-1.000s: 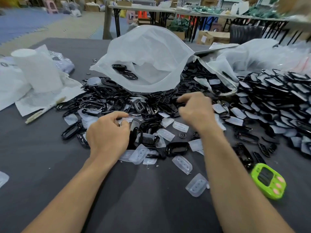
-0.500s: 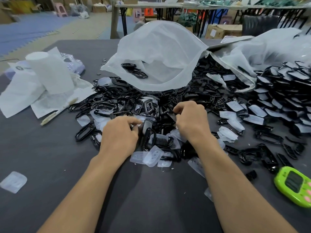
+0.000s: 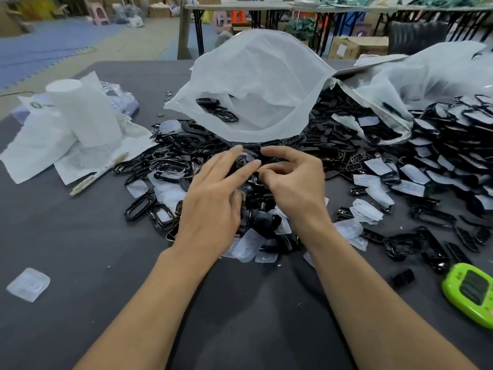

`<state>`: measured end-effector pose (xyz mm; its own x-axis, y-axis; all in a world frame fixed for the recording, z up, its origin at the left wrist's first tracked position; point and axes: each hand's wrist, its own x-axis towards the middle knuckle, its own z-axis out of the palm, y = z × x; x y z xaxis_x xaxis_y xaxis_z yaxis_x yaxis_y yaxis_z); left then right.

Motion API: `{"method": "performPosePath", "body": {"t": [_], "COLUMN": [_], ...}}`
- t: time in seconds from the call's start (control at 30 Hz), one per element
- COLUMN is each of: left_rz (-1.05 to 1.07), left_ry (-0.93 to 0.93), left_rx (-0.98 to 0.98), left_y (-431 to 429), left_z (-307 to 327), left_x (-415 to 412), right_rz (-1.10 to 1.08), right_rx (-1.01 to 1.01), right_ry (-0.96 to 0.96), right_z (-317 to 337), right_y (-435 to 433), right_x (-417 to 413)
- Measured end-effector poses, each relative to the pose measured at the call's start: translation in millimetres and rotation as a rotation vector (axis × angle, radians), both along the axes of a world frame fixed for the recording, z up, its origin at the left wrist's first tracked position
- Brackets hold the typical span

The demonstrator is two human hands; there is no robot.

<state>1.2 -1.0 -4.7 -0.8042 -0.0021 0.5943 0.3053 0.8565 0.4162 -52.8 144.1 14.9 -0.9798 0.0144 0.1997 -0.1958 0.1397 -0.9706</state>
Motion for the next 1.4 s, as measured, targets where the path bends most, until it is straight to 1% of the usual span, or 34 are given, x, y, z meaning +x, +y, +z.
{"method": "performPosePath", "body": {"t": [0.07,0.17,0.2,0.23,0.27,0.33,0.37,0.4,0.47,0.57,0.63,0.67,0.7,0.77,0.83,0.9,0.97,1.03,1.1,1.17,1.23,1.27,1.4], "left_rz": [0.008,0.06,0.079,0.105,0.14,0.224,0.254,0.258,0.228,0.195,0.188,0.194,0.207,0.244,0.264,0.285,0.268,0.233,0.176,0.094,0.028,0.013,-0.018], "left_ry": [0.028,0.102,0.126,0.143,0.146,0.123,0.092,0.043,-0.083,-0.214,-0.276,-0.294,-0.308,-0.31,-0.23,-0.152,-0.163,-0.181,-0.202,-0.232,-0.245,-0.247,-0.245], "left_rx": [-0.04,-0.102,-0.1,-0.068,-0.015,0.048,0.05,0.058,0.097,0.02,-0.008,-0.004,0.007,0.028,0.06,0.135,0.326,0.593,0.789,0.95,1.072,1.1,1.149], "left_y": [0,-6,-8,-10,-11,-11,-9,-8,-9,-12,-15,-17,-18,-18,-16,-13,-11,-11,-12,-13,-13,-13,-15], "left_z": [0,-1,-1,-1,-1,0,-1,-3,-4,-6,-7,-8,-9,-10,-9,-5,0,3,3,2,1,1,-4], "left_x": [-1,0,0,0,0,2,3,2,0,-2,-3,-4,-6,-7,-5,-2,-1,-3,-5,-7,-10,-11,-13], "right_rz": [0.116,0.26,0.255,0.183,0.052,-0.239,-0.312,-0.326,-0.26,-0.104,-0.064,-0.064,-0.074,-0.118,-0.138,-0.137,-0.141,-0.161,-0.22,-0.241,-0.173,-0.11,0.107], "right_rx": [-0.189,-0.329,-0.353,-0.319,-0.195,0.141,0.245,0.321,0.491,0.788,0.979,1.032,1.04,0.983,0.909,0.779,0.682,0.635,0.589,0.459,0.265,0.171,-0.083], "right_ry": [-0.136,-0.32,-0.353,-0.339,-0.264,-0.063,-0.011,-0.004,-0.041,-0.077,-0.068,-0.045,-0.023,-0.013,-0.044,-0.089,-0.11,-0.089,-0.009,0.052,0.034,0.011,-0.063], "right_z": [1,0,-1,-1,-2,-1,-1,-2,-8,-17,-17,-15,-14,-14,-14,-14,-14,-15,-13,-10,-6,-5,-3], "right_y": [-6,-6,-5,-2,4,21,29,35,39,31,26,25,25,25,27,30,31,32,31,26,15,8,-9], "right_x": [1,1,-2,-7,-16,-33,-38,-42,-47,-51,-52,-52,-52,-49,-47,-48,-46,-42,-37,-29,-18,-11,8]}}
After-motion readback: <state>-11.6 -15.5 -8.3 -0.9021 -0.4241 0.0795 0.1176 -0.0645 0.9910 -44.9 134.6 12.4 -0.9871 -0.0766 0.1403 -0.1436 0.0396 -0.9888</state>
